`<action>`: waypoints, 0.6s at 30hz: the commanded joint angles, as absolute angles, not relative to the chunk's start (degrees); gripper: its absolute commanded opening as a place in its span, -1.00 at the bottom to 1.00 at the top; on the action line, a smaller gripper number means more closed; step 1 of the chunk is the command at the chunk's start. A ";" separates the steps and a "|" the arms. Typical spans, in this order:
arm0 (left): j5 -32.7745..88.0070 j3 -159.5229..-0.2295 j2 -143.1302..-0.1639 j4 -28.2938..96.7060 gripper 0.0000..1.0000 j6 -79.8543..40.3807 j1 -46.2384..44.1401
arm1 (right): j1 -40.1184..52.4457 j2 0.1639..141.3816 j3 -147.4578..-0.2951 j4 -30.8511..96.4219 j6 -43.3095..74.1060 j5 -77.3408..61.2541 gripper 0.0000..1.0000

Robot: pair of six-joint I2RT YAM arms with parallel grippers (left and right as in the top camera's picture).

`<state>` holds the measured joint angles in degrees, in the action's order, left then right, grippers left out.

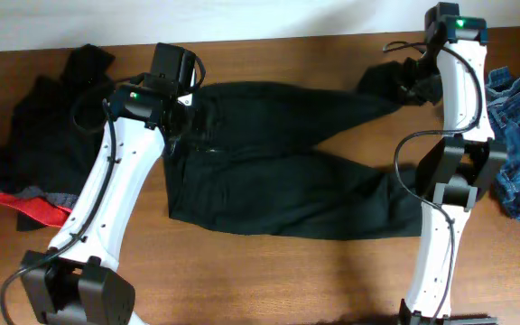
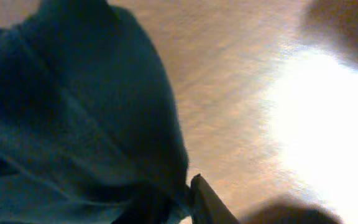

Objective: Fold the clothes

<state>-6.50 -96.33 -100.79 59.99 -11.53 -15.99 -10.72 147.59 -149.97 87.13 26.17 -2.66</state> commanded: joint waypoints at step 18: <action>-7.33 -97.21 -101.69 59.11 0.55 -10.59 -16.01 | -12.86 143.17 -166.56 89.32 12.80 0.34 0.72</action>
